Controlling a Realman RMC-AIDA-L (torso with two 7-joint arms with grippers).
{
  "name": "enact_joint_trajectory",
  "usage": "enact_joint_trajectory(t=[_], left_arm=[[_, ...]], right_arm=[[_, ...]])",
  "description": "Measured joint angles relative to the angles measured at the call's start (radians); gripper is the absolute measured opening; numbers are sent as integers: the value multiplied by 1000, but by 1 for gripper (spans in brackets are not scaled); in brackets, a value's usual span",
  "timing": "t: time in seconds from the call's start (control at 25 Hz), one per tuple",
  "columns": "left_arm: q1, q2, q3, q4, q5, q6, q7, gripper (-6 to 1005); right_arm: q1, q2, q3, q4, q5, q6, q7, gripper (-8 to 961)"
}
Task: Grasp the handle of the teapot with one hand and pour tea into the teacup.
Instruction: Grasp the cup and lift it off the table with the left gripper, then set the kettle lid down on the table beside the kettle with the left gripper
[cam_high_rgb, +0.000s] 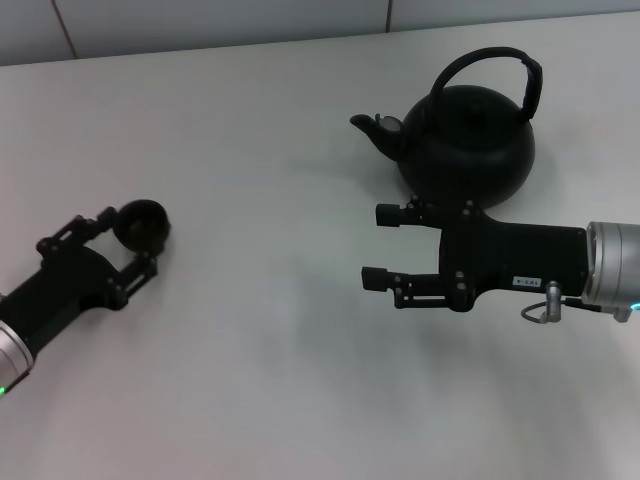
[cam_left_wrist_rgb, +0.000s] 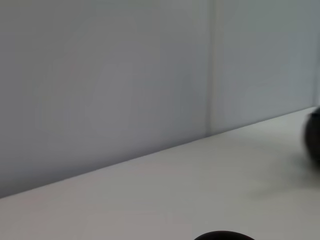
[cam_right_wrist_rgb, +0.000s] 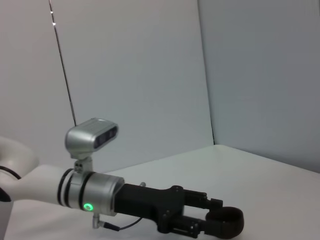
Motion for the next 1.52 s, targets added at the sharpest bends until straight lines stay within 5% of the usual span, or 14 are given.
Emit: enact_joint_trajectory(t=[0.84,1.52], left_arm=[[49,4,339,53,4,189,-3,654],[66,4,379,74,3,210,-7,654]], right_arm=[[-2,-2,1,0,1,10,0,792],[-3,-3,1,16,1,11,-23,791]])
